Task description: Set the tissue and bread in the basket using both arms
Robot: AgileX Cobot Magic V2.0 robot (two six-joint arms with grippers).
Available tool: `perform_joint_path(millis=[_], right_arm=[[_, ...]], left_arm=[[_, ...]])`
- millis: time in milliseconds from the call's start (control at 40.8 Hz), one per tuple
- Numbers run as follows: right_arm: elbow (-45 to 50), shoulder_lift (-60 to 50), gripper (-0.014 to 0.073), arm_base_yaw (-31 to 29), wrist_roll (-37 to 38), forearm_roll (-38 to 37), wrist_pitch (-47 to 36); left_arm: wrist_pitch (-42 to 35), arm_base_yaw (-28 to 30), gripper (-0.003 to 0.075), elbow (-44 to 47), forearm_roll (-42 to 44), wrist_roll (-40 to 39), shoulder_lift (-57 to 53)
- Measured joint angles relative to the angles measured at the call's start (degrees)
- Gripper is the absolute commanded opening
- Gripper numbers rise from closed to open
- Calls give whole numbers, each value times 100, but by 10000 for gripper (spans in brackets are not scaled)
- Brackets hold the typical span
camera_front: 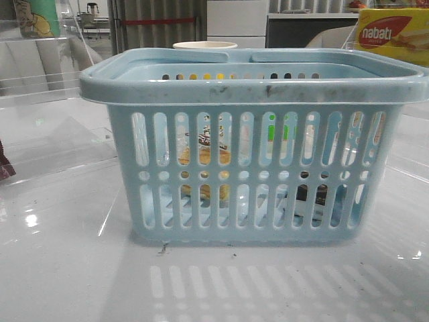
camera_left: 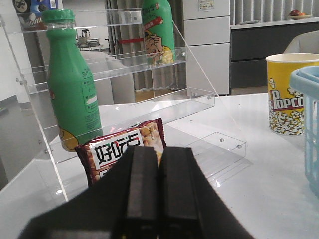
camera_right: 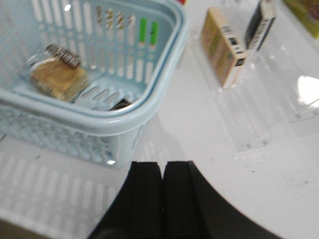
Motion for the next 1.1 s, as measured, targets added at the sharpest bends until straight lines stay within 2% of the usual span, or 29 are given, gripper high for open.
perform_joint_path(millis=[98,294,539,1103], right_arm=[[764,-671,69,-499,0,0,-840],[2345,-1848,69,-1135,0,0,-2212],[3739,-2815,69,-1339,0,0,-2962],[3986,-2948,69,-1277,0,44,-3482]], left_arm=[[0,0,91,0,0,0,0],[-26,0,91,0,0,0,0],[-30,0,91,0,0,0,0],[-45,0,91,0,0,0,0]])
